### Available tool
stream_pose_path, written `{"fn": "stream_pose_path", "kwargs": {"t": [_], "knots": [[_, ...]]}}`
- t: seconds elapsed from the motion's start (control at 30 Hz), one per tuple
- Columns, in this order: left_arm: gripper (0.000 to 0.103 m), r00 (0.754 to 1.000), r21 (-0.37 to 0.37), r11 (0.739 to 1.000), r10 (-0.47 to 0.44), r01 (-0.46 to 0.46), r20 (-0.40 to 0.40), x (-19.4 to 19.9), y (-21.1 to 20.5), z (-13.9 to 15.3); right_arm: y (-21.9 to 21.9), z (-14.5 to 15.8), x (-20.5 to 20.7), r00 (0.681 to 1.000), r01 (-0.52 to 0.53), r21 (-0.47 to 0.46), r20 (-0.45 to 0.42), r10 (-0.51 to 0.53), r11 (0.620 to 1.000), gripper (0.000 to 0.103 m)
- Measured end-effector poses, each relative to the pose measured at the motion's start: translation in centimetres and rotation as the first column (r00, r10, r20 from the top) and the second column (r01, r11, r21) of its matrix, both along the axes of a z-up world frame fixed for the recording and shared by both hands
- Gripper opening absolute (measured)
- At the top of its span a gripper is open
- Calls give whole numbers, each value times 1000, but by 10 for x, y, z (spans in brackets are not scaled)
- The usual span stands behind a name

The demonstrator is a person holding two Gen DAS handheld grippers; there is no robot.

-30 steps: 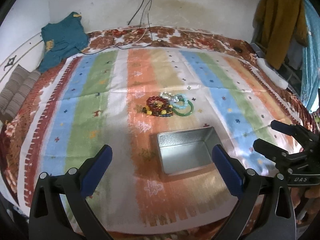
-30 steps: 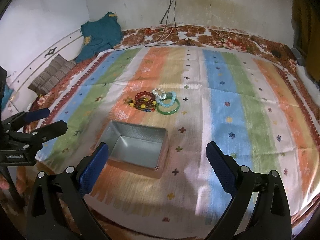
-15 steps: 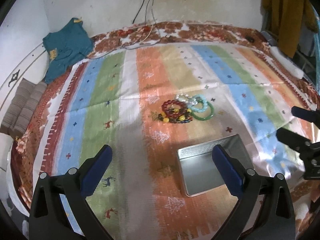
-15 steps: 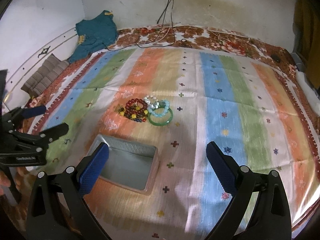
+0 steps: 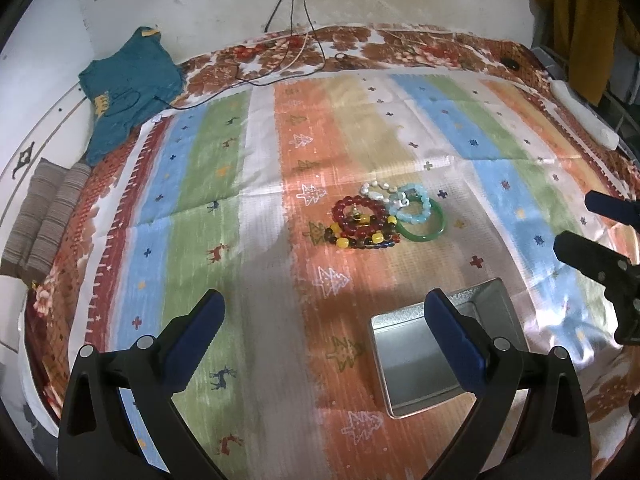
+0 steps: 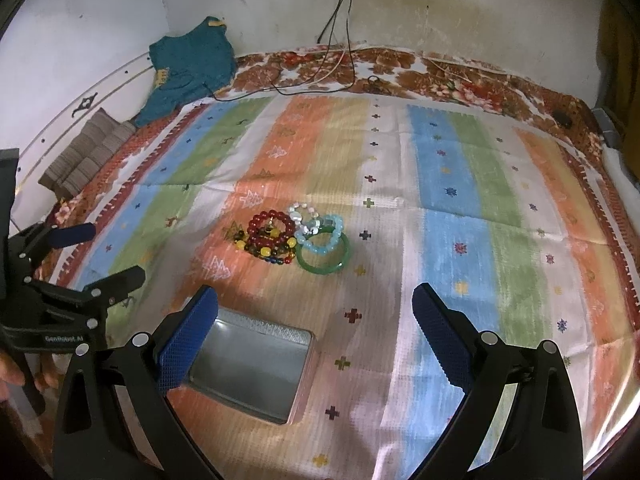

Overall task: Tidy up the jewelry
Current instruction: 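Move both open grippers past the silver tin toward the bracelet pile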

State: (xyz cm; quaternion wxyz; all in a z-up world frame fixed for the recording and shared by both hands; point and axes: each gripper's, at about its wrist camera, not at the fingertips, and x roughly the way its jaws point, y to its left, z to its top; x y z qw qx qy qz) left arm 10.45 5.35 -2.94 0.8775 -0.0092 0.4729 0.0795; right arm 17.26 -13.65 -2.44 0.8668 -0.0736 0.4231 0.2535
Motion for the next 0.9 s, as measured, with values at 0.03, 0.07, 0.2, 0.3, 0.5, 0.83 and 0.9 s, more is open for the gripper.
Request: {"fn": "stream_pose_path", "kwargs": {"t": [0.03,0.07,0.2,0.3,0.5,0.83,0.9], "knots": [[97,1000,-7,1000,-2,2,-1,2,0,0,1,0,2,1000,0,-1,-3,0,1000,99],[97,1000,-13,1000,-5,5,-2,3,1,0,3,-1,5,1000,1,-3,-7,-1,1000,99],[97,1000,-30,999,-12,11,-13,13,3,-5,7,-4,14,1000,1,-10,-14,-1,1000,99],[97,999,-17,1000,-11,11,-33,20,4,-11,10,-5,22,1000,0,0,-28,0,1000,99],[97,999,-3,1000,0,-1,-55,33,9,-17,17,-9,33,999,-5,-15,-38,4,1000,99],[97,996,-14,1000,2,-3,-92,56,19,-28,25,-16,55,997,-16,-10,-74,15,1000,99],[97,995,-20,1000,2,-4,-97,60,21,-30,29,-19,60,997,-19,-16,-81,17,1000,99]]}}
